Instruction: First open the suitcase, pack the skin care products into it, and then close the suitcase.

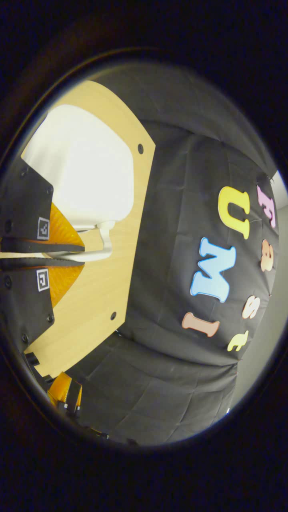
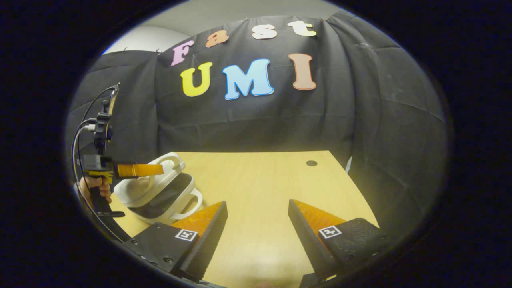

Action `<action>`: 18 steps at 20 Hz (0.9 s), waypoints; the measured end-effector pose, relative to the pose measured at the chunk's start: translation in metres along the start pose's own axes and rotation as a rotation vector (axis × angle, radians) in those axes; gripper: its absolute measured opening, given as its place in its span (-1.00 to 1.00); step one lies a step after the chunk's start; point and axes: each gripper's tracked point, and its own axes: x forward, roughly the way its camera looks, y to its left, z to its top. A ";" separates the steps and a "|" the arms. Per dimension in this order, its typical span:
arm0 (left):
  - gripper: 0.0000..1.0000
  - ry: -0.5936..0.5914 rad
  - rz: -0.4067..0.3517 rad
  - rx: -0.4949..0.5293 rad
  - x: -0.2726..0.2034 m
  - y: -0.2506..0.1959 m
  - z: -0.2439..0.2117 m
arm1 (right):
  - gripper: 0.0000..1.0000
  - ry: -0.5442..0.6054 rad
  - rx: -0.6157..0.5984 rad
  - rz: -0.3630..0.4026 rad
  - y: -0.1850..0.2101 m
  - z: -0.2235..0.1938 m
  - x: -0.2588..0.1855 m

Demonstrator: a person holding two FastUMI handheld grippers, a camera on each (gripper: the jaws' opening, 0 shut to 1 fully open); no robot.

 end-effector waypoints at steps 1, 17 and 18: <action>-0.76 0.020 0.004 0.014 0.006 -0.002 -0.011 | 0.87 0.004 0.001 -0.002 0.001 0.001 -0.001; 0.21 0.039 -0.063 0.096 0.024 -0.016 -0.039 | 0.87 -0.050 0.004 -0.143 0.000 0.024 -0.010; 0.23 0.010 -0.057 0.107 0.015 -0.016 -0.029 | 0.87 -0.068 0.000 -0.146 0.000 0.028 -0.011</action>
